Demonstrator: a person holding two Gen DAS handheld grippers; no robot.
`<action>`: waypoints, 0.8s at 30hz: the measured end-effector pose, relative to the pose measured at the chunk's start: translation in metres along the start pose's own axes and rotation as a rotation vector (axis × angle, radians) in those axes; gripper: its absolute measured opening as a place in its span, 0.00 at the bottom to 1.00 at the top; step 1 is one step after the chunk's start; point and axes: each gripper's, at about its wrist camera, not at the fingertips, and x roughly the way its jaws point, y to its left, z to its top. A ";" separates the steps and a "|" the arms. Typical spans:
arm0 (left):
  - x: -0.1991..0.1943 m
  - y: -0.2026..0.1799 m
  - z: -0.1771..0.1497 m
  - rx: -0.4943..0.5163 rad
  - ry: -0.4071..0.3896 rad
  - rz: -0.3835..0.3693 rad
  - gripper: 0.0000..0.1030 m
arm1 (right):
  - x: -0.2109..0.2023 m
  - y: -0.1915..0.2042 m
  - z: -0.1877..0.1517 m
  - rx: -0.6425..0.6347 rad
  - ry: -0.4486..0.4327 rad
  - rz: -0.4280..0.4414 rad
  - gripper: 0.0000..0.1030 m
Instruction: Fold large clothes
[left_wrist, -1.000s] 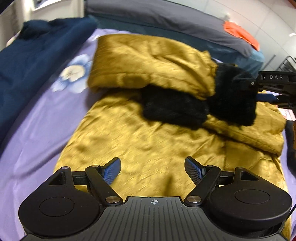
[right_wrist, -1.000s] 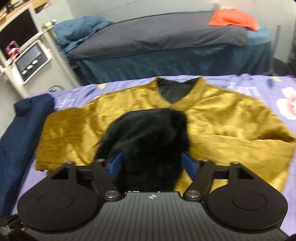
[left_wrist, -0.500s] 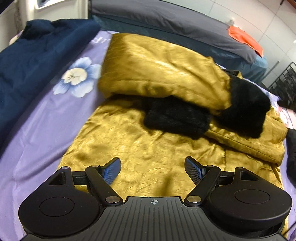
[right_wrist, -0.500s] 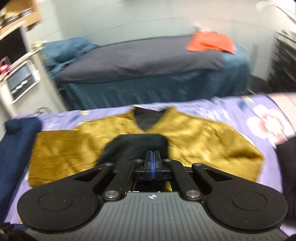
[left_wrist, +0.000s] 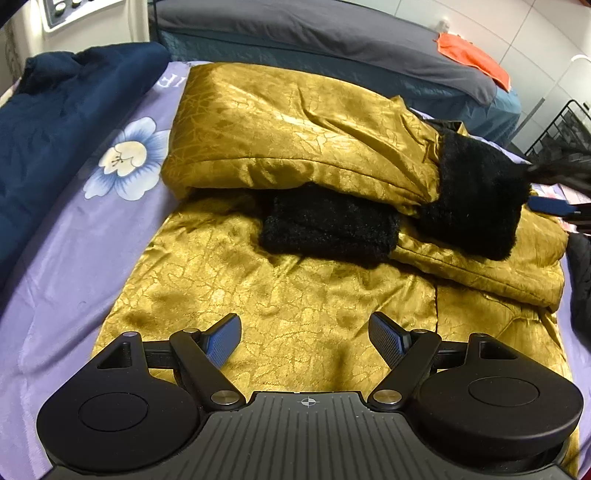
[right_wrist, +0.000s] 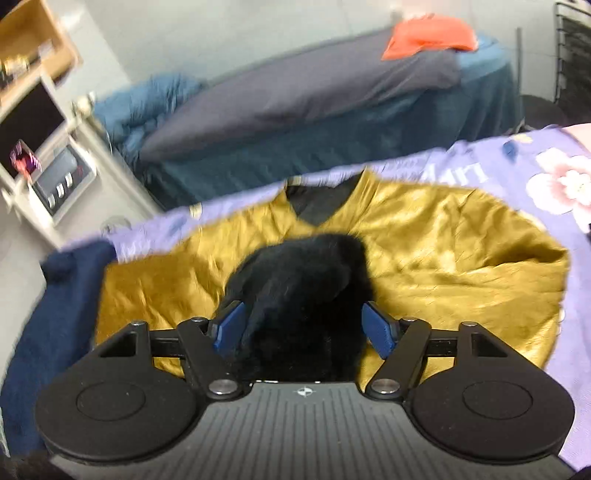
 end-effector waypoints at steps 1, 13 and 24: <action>-0.001 0.001 0.000 -0.003 0.000 0.001 1.00 | 0.009 0.002 0.000 -0.010 0.020 -0.008 0.61; 0.001 0.013 0.008 -0.037 -0.010 0.022 1.00 | 0.019 0.001 -0.012 -0.081 0.071 -0.149 0.16; -0.008 -0.004 0.055 0.102 -0.152 0.081 1.00 | 0.003 -0.021 -0.016 0.012 0.053 -0.253 0.67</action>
